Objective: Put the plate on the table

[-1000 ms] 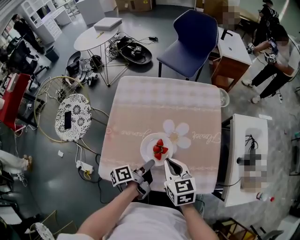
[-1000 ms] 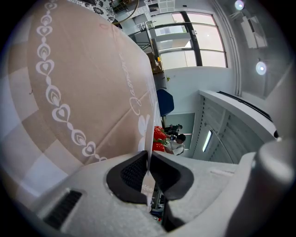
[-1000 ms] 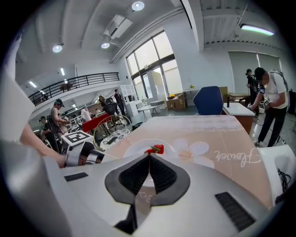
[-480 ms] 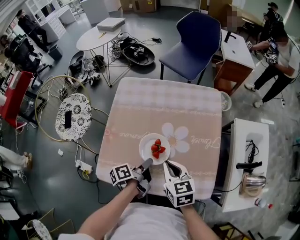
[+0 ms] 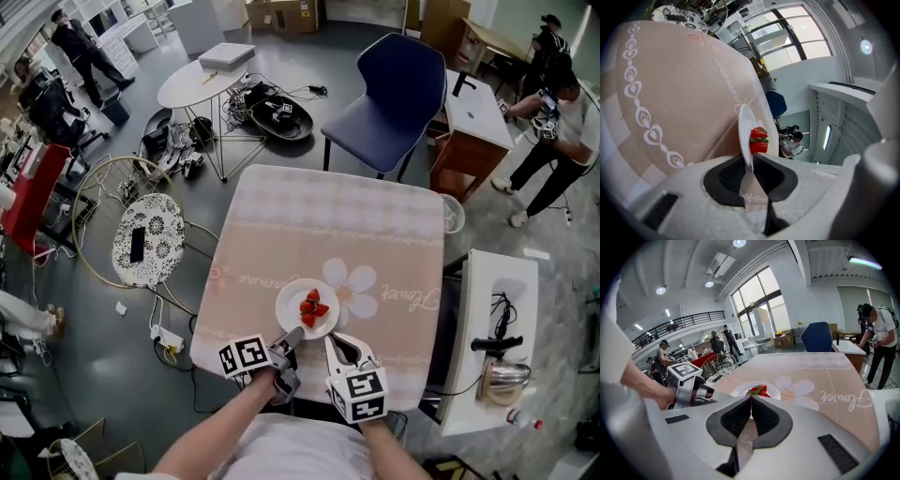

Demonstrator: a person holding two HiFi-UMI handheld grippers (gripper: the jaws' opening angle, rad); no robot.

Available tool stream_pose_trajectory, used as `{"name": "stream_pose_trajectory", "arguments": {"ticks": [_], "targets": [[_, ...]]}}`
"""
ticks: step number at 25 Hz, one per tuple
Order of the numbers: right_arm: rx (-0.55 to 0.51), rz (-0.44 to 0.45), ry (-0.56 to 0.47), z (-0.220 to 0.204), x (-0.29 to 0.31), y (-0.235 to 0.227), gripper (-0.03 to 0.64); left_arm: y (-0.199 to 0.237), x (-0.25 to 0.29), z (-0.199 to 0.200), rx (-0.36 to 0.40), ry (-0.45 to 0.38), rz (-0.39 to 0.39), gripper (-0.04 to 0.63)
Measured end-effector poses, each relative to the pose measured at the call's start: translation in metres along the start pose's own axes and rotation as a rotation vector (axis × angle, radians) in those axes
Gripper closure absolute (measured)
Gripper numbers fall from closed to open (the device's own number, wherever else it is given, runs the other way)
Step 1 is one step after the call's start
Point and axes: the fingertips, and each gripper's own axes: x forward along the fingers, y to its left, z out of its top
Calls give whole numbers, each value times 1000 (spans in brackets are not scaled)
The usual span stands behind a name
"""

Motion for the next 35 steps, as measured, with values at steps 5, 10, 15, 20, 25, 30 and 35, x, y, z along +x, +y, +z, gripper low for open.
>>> {"name": "stream_pose_trajectory", "arguments": {"ticks": [5, 10, 15, 20, 25, 30, 35], "targets": [[1, 6, 6, -3, 0, 0, 614, -2, 0, 2, 97, 8, 64, 518], [9, 10, 4, -3, 1, 0, 612, 0, 0, 4, 214, 36, 149, 495], [14, 9, 6, -6, 2, -2, 613, 3, 1, 5, 303, 61, 213, 486], [15, 10, 10, -6, 3, -2, 612, 3, 0, 5, 392, 90, 268, 463], [19, 17, 9, -6, 3, -3, 612, 10, -2, 7, 460, 117, 351, 442], [29, 19, 14, -6, 3, -3, 613, 13, -4, 11, 482, 135, 402, 432], [46, 27, 12, -6, 0, -2, 612, 22, -12, 13, 539, 168, 488, 423]]}}
